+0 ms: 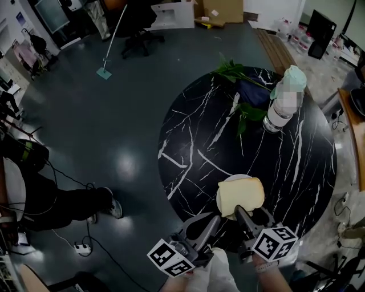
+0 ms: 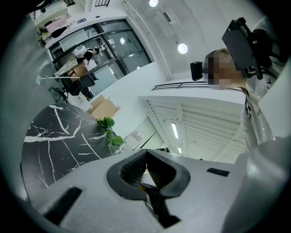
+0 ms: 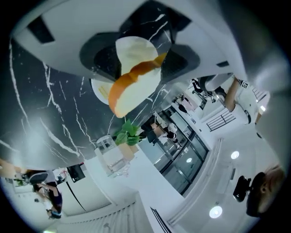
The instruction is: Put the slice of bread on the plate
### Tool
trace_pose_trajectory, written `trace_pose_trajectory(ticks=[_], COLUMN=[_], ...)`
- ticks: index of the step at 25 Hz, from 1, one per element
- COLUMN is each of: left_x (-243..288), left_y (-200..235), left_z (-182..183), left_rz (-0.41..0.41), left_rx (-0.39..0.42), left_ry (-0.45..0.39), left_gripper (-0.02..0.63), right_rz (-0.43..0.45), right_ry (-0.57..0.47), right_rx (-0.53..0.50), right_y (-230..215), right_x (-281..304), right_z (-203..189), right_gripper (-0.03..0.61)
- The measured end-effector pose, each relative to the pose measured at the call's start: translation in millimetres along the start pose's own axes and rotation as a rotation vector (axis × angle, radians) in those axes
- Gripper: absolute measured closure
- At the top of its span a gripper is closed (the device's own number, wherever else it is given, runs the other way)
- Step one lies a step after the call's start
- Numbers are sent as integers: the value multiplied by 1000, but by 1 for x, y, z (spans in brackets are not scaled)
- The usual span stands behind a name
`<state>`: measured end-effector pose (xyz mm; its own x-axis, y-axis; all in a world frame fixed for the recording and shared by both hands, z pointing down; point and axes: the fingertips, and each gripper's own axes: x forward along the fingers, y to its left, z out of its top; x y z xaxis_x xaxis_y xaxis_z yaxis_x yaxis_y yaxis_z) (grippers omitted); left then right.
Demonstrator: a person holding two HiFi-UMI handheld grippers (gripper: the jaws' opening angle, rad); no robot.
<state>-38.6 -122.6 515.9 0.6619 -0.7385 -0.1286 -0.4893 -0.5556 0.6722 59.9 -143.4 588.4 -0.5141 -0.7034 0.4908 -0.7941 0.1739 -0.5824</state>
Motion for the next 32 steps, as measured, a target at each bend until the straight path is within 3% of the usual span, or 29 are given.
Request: trace_pose_trajectory(ticks=[4,12,20,27,32], left_x=[0,1,6,9,11], left_y=[-4,-6,-7,-8,-14], left_z=[1,3,-2,-5,-6], left_rz=[-22,-29,-27,-26,-30], left_rx=[-10,-23,-40,-45,-42], left_ry=[0,-9,-8,-4,3], left_gripper=[604,604,604,604,604], right_rz=[-33,-29,35,44,97], right_ry=[65,315,399,401,366], right_rx=[-102,-343,-314,-292,-295], right_y=[0,1,11,11,25], right_x=[1,-12,-25,-35,-43], right_z=[-6,-26,-37,-41,-37], right_gripper=[295,221,218,218,218])
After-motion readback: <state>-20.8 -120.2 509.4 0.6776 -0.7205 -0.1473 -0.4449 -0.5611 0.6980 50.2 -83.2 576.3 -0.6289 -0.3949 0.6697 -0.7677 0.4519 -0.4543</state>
